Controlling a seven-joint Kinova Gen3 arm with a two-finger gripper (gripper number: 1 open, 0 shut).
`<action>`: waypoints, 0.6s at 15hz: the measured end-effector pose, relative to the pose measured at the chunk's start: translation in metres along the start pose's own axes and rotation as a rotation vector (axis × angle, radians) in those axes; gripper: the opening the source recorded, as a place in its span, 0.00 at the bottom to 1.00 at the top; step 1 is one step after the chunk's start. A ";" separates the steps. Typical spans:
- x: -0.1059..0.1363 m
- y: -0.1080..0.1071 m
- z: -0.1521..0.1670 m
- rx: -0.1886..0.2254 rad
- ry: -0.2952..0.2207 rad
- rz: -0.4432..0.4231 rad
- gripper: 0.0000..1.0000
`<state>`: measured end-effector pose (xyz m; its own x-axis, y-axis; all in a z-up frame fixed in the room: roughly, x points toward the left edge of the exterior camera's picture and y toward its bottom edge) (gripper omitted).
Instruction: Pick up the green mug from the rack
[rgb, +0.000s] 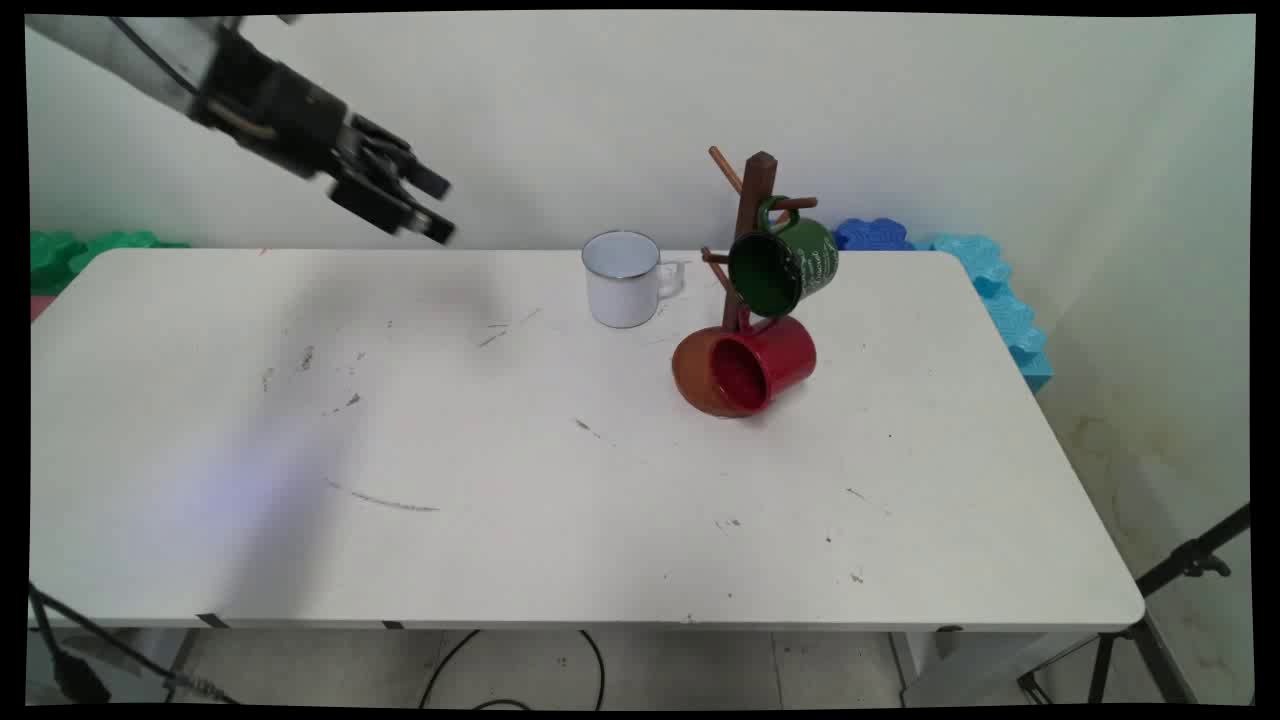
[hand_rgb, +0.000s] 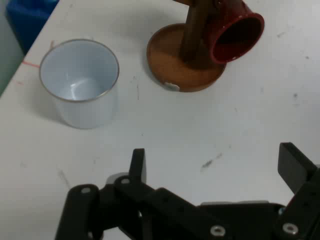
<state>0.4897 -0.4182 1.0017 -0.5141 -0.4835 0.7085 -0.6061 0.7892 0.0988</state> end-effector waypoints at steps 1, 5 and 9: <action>0.001 0.009 0.007 0.007 0.005 -0.022 1.00; 0.014 0.063 0.053 0.018 0.060 -0.113 1.00; 0.026 0.108 0.093 0.020 0.105 -0.170 1.00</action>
<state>0.3549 -0.3808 0.9659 -0.3379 -0.5663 0.7517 -0.6911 0.6915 0.2103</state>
